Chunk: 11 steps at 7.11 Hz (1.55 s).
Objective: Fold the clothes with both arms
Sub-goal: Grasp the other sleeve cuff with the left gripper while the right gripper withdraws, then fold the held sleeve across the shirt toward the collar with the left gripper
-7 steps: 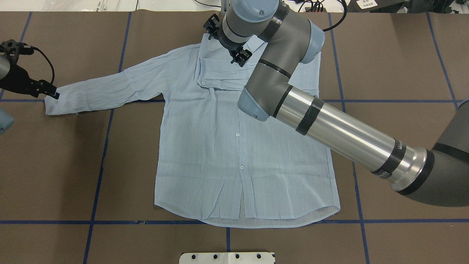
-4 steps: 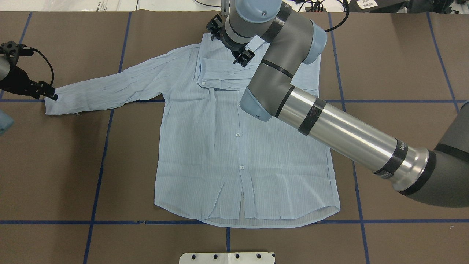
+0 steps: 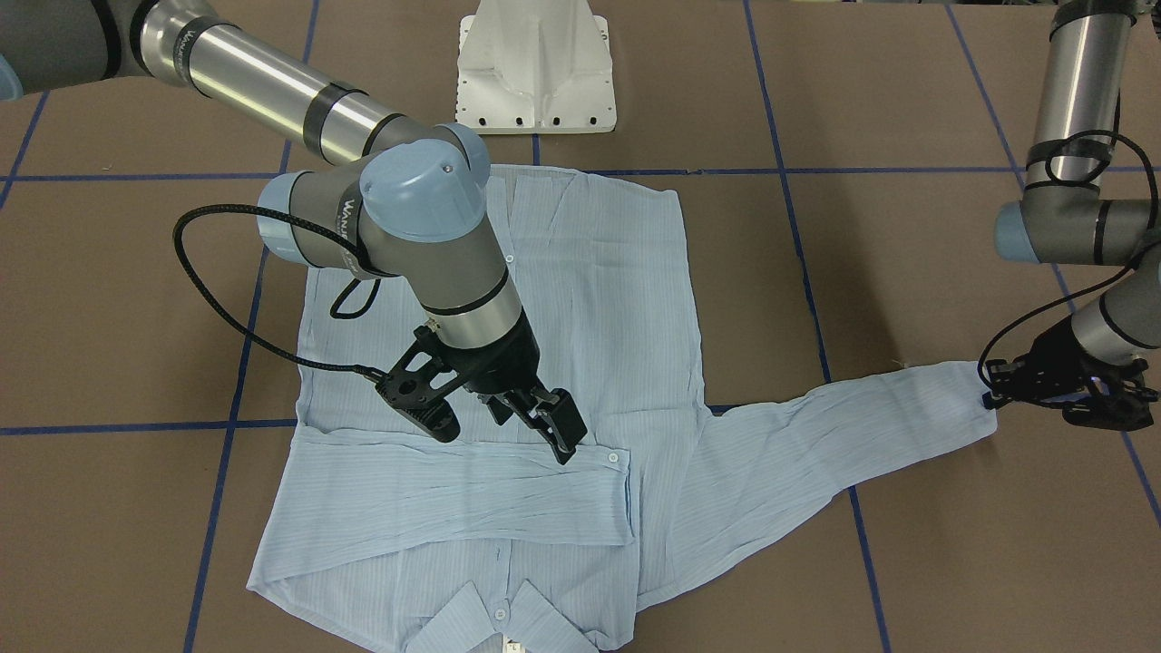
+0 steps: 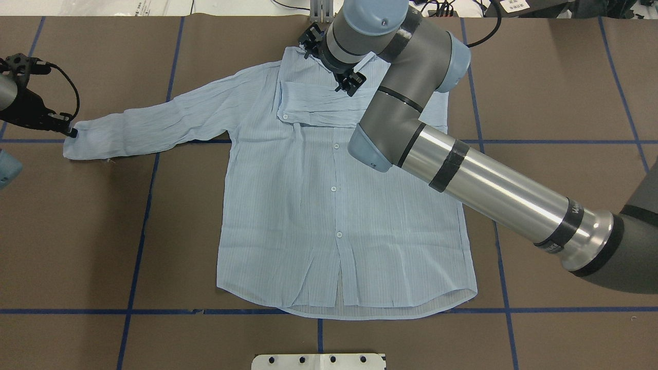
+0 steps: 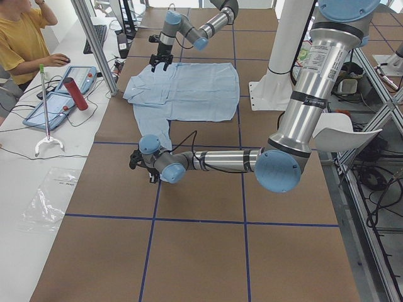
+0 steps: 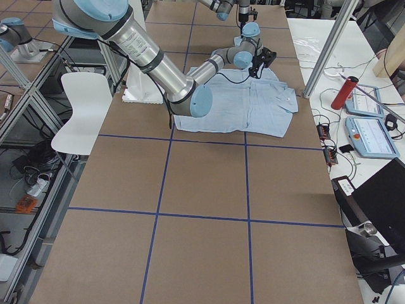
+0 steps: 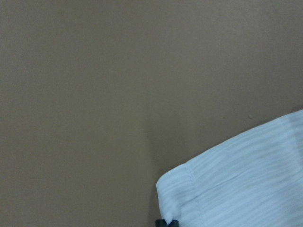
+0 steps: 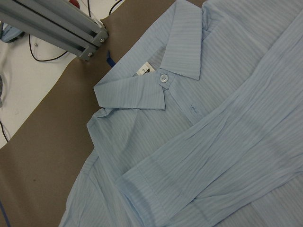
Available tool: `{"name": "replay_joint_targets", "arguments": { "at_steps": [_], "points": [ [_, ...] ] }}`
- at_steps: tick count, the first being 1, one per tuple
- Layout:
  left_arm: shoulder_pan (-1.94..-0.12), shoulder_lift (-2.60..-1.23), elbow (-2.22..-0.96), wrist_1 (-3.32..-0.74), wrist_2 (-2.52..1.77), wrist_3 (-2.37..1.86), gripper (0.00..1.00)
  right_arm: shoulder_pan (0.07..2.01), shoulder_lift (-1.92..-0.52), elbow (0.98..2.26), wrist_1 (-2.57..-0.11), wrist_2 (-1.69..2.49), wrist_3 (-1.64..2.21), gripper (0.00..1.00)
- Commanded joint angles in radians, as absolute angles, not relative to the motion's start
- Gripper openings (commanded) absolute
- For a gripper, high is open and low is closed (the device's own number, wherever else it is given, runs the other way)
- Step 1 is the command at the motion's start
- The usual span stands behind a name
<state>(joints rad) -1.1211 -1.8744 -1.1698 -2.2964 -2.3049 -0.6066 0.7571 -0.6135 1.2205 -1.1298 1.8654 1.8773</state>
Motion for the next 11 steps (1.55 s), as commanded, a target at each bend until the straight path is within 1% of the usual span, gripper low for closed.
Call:
{"name": "replay_joint_targets", "arguments": {
  "at_steps": [1, 3, 4, 6, 7, 9, 11],
  "points": [
    [-1.129, -1.929, -1.251, -2.280, -2.362, -0.699, 0.00, 0.832, -0.719, 1.317, -1.129, 1.974, 1.791, 1.00],
    [-1.118, -2.036, -1.330, -2.279, -2.367, -0.997, 0.00, 0.949, -0.875, 1.383, -1.121, 2.104, 1.578, 1.00],
    [-1.051, -2.118, -1.351, -2.279, -2.365, -1.176, 0.00, 0.994, -0.924, 1.384, -1.118, 2.150, 1.472, 1.00],
    [-0.965, -2.289, -1.350, -2.281, -2.355, -1.419, 0.00, 1.026, -0.997, 1.387, -1.117, 2.161, 1.363, 1.00],
    [-0.921, -2.366, -1.336, -2.281, -2.289, -1.496, 0.00, 1.032, -1.050, 1.414, -1.117, 2.160, 1.301, 1.00],
    [-0.800, -2.616, -1.098, -2.299, -2.076, -1.587, 0.00, 1.051, -1.109, 1.433, -1.117, 2.160, 1.232, 1.00],
    [-0.729, -2.719, -0.924, -2.403, -1.905, -1.594, 0.00, 1.051, -1.135, 1.434, -1.088, 2.155, 1.232, 1.00]
  ]
}}
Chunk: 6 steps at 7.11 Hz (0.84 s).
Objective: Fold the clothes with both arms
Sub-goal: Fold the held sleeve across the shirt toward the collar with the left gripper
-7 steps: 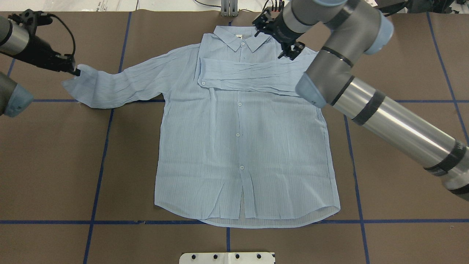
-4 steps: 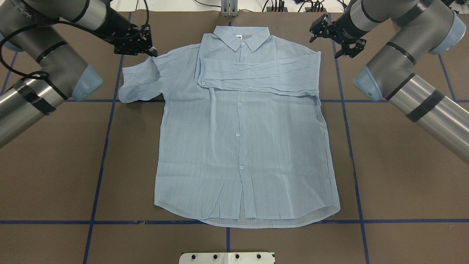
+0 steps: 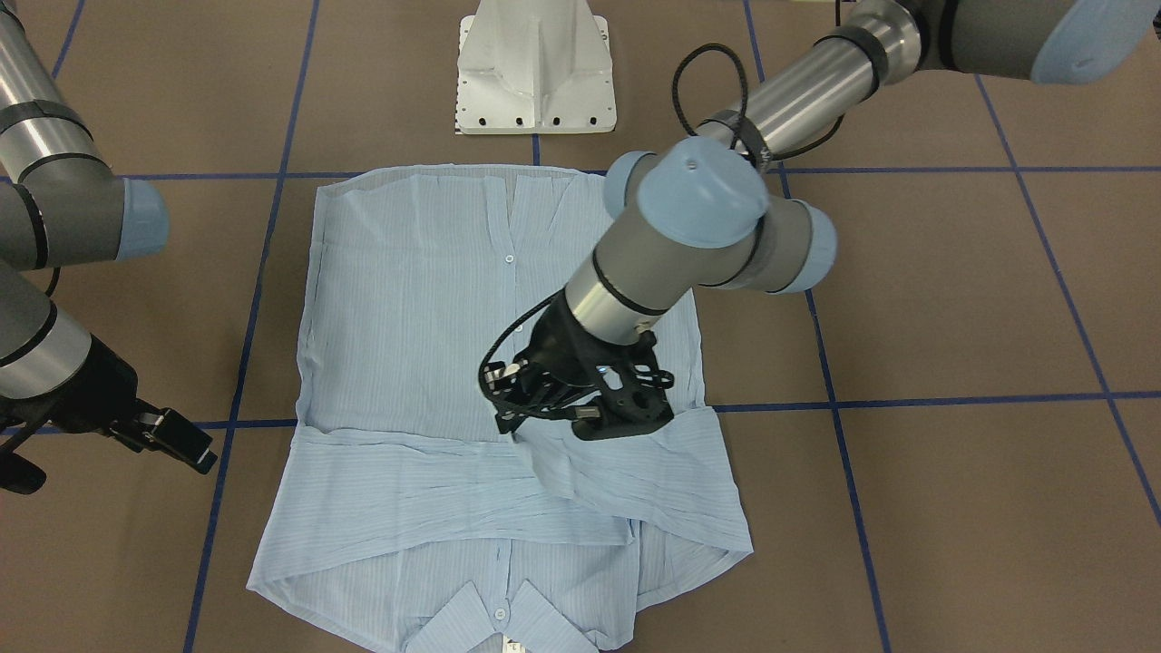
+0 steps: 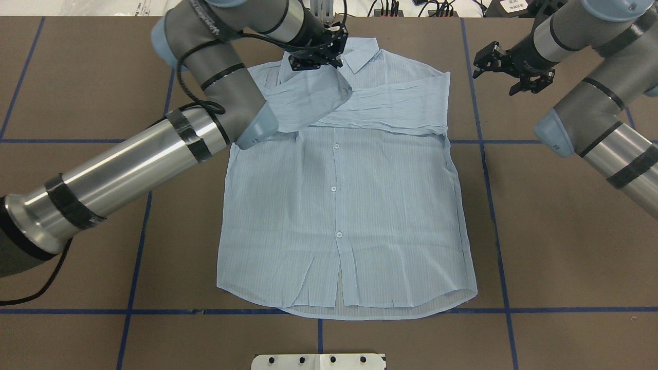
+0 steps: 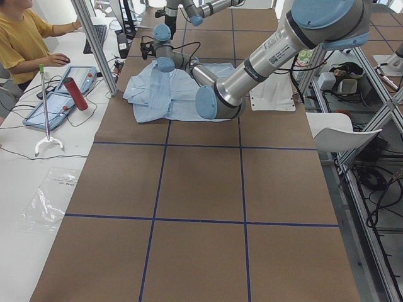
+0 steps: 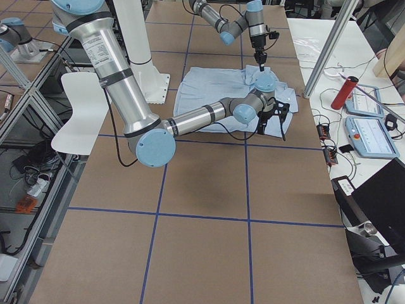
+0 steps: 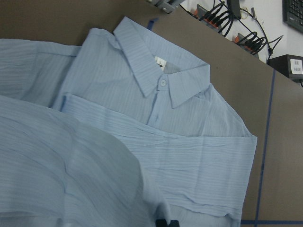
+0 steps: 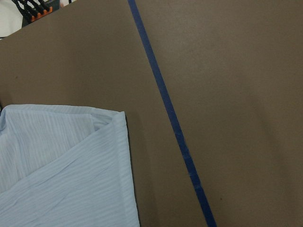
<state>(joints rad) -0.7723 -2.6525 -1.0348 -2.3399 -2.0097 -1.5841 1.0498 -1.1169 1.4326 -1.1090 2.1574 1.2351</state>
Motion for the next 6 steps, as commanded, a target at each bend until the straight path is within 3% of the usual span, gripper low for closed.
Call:
{"name": "replay_joint_targets", "arguments": {
  "at_steps": [1, 5, 6],
  "points": [
    [-0.716, -2.727, -0.916, -2.410, -1.881, -1.594, 0.00, 1.051, -1.152, 1.434, -1.066, 2.157, 1.232, 1.00],
    [-0.612, -2.773, -0.891, -2.414, -1.749, -1.594, 0.00, 1.051, -1.260, 1.479, -1.016, 2.161, 1.209, 1.00],
    [-0.588, -2.773, -0.890, -2.414, -1.734, -1.594, 0.06, 1.051, -1.272, 1.480, -1.008, 2.160, 1.210, 1.00]
  ]
}}
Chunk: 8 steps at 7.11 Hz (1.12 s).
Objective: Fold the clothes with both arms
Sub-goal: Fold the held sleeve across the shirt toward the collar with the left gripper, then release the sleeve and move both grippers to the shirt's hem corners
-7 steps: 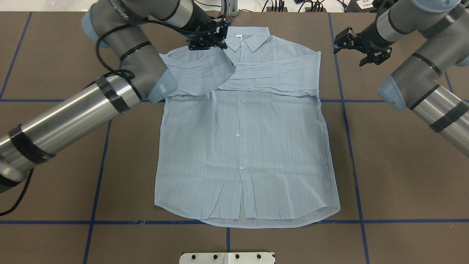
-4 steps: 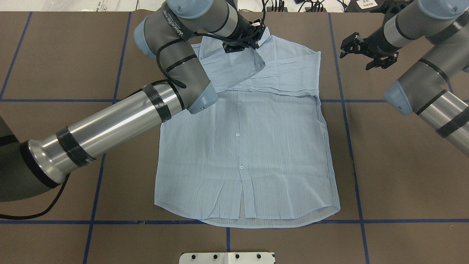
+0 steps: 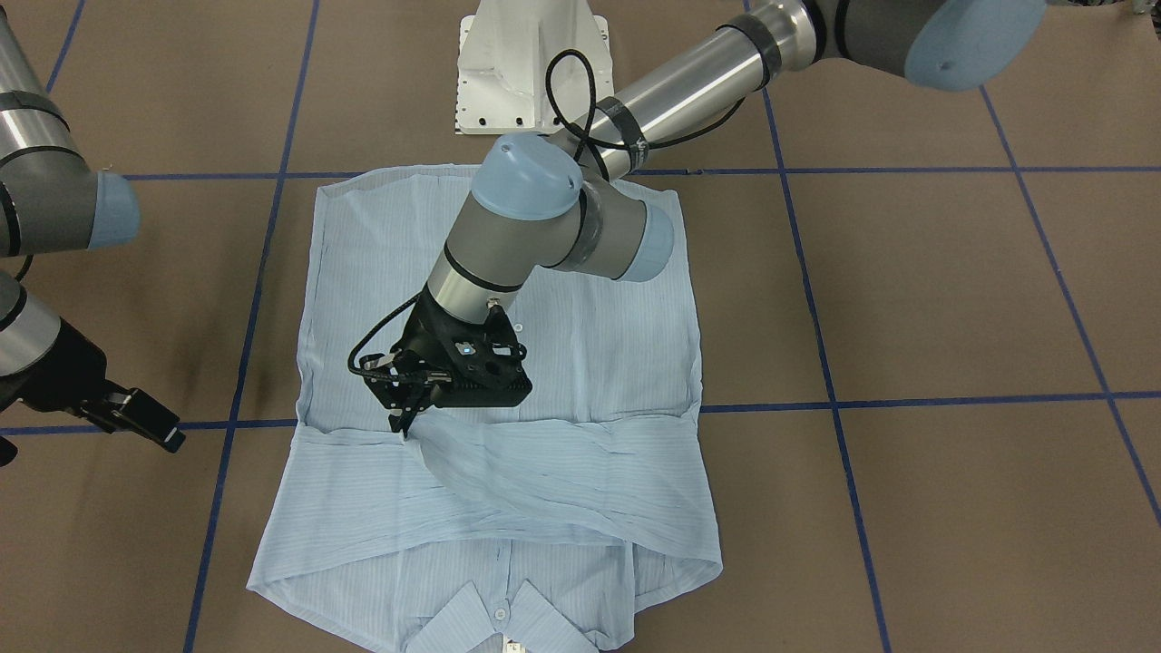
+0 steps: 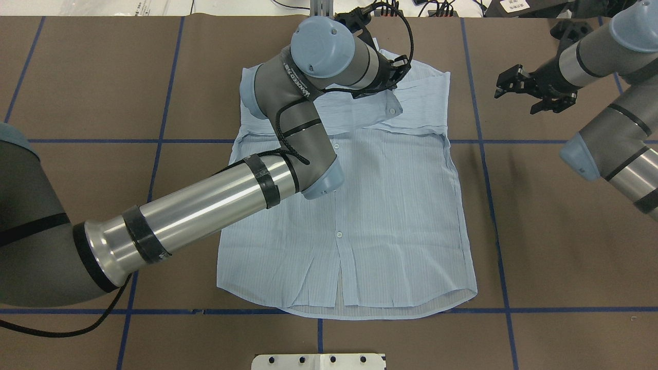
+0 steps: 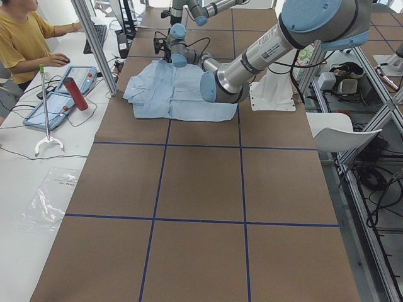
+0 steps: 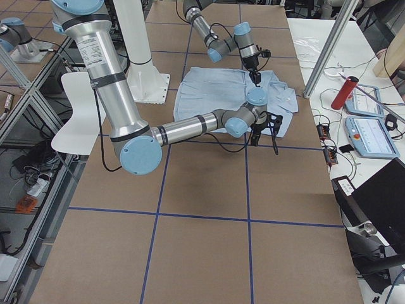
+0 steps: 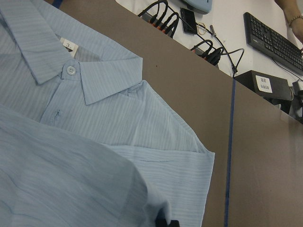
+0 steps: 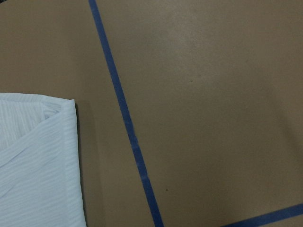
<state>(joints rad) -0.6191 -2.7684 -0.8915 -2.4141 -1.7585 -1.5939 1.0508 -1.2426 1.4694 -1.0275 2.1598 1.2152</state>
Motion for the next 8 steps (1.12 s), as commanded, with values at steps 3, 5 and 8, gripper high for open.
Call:
{"name": "replay_joint_targets", "arguments": {
  "at_steps": [3, 5, 8],
  "points": [
    [-0.568, -2.763, -0.914, -2.448, -1.730, -1.603, 0.99, 1.025, -1.275, 1.534, -1.008, 2.158, 1.267, 1.00],
    [-0.568, -2.514, -1.257, -2.434, -1.741, -1.707, 0.99, 0.857, -1.278, 1.639, -1.019, 2.033, 1.534, 1.00],
    [-0.583, -2.206, -1.637, -2.307, -1.743, -1.709, 0.98, 0.662, -1.394, 1.973, -1.254, 1.959, 1.751, 0.99]
  ]
}}
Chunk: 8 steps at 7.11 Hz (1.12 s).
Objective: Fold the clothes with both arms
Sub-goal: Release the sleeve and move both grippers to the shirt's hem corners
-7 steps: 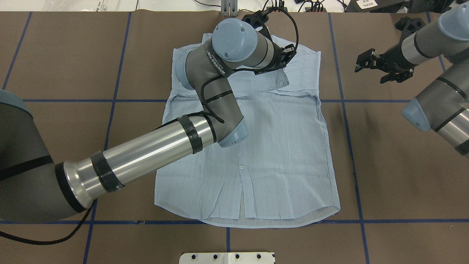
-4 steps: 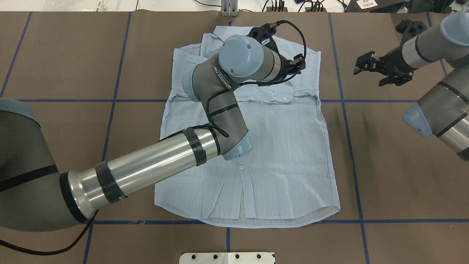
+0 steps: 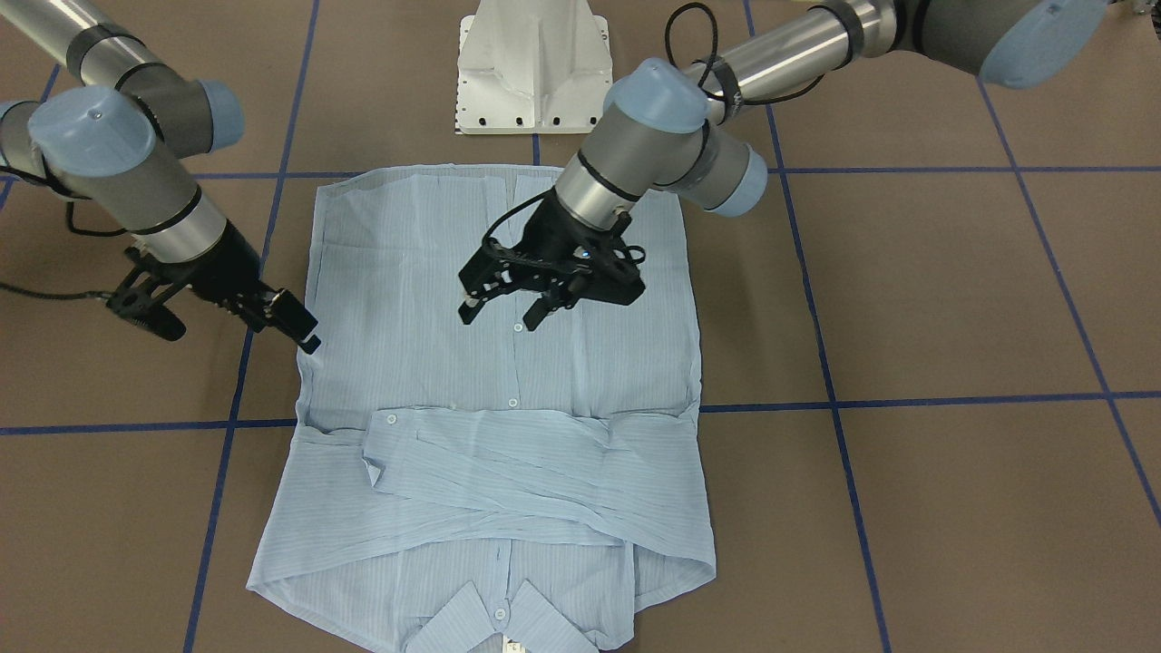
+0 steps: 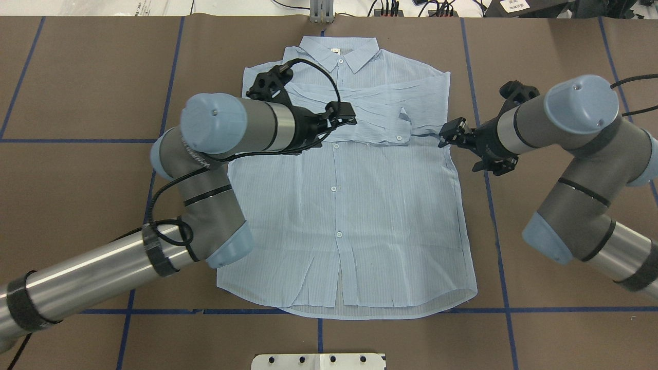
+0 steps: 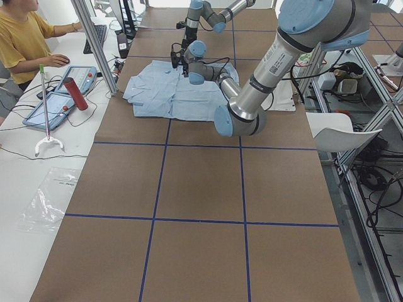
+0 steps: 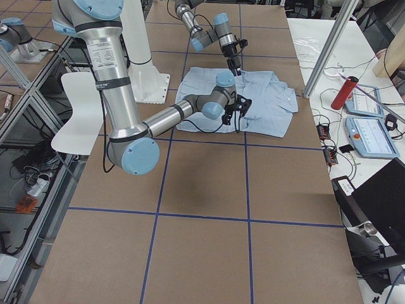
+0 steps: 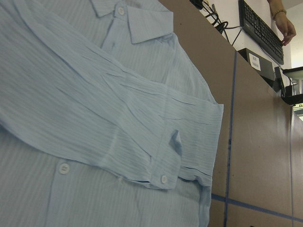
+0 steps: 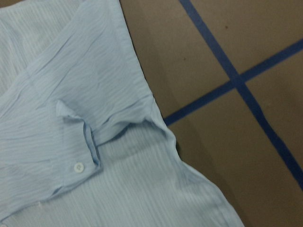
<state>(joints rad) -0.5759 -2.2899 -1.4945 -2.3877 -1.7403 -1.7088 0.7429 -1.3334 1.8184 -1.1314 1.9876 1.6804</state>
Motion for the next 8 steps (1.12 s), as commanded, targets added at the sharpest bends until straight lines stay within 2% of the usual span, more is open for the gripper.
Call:
{"name": "replay_joint_targets", "arguments": {
  "at_steps": [1, 2, 4, 8],
  "points": [
    [-0.622, -2.203, -1.670, -2.193, -1.815, -1.683, 0.98, 0.567, -1.454, 2.059, -1.284, 1.910, 1.851, 0.98],
    [-0.638, -2.137, -1.722, -2.188, -1.854, -1.666, 0.98, 0.461, -1.507, 2.081, -1.287, 1.796, 1.894, 0.97],
    [-0.646, -2.071, -1.756, -2.198, -1.853, -1.660, 0.99, 0.375, -1.567, 2.082, -1.285, 1.725, 1.992, 0.97],
    [-0.638, -2.036, -1.804, -2.284, -1.819, -1.709, 0.98, 0.287, -1.610, 2.079, -1.285, 1.694, 2.083, 0.92]
  ]
}}
